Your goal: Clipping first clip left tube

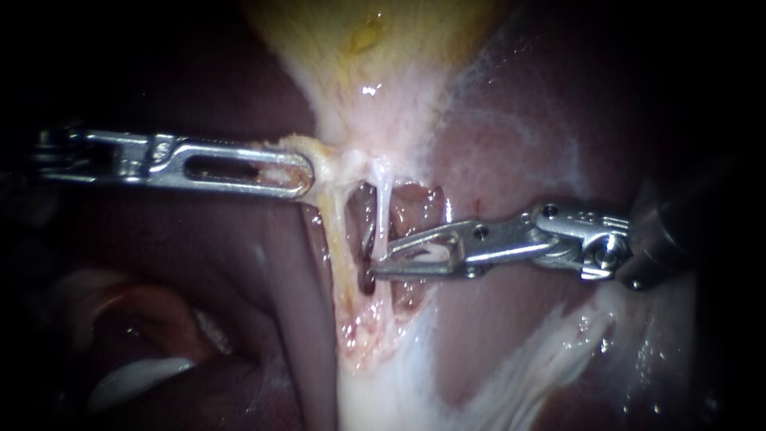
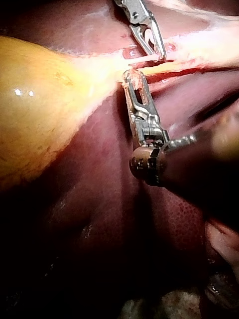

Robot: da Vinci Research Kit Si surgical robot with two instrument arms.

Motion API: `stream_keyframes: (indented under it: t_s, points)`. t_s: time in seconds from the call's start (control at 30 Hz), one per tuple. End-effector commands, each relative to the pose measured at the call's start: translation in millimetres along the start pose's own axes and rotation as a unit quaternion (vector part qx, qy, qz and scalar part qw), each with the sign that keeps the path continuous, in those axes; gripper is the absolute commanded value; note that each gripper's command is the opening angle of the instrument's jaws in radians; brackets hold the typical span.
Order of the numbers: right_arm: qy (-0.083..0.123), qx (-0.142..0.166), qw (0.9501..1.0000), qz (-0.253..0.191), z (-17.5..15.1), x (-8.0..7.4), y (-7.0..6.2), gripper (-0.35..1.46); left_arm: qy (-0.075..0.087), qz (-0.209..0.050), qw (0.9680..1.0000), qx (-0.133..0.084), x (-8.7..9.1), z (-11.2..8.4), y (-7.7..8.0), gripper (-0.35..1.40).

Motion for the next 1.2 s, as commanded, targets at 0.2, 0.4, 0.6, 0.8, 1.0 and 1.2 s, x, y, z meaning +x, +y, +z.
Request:
stream_keyframes:
  t_s: [0.2,0.4,0.6,0.8,1.0,1.2]
  points:
    - [0.000,0.000,1.0000,0.000,0.0,0.0,0.0,-0.16,0.000,0.000,1.0000,0.000,0.0,0.0,0.0,-0.35]
    - [0.002,0.000,1.0000,0.000,0.1,0.0,0.0,0.14,0.000,0.000,1.0000,0.000,0.0,0.0,0.0,-0.35]
    - [0.019,-0.037,0.9991,0.010,0.6,0.4,0.1,0.50,0.000,0.000,1.0000,0.000,0.0,-0.1,0.0,-0.35]
    - [0.018,-0.036,0.9991,0.010,0.2,0.2,-0.1,0.50,0.000,0.000,1.0000,0.000,0.0,-0.1,0.0,-0.35]
    - [0.018,-0.034,0.9992,0.009,-0.4,0.1,-0.5,0.50,0.000,0.000,1.0000,0.000,0.0,-0.1,0.0,-0.35]
    - [0.018,-0.028,0.9993,0.014,-1.4,0.8,-1.4,0.50,0.000,0.000,1.0000,0.000,0.0,-0.1,0.0,-0.35]
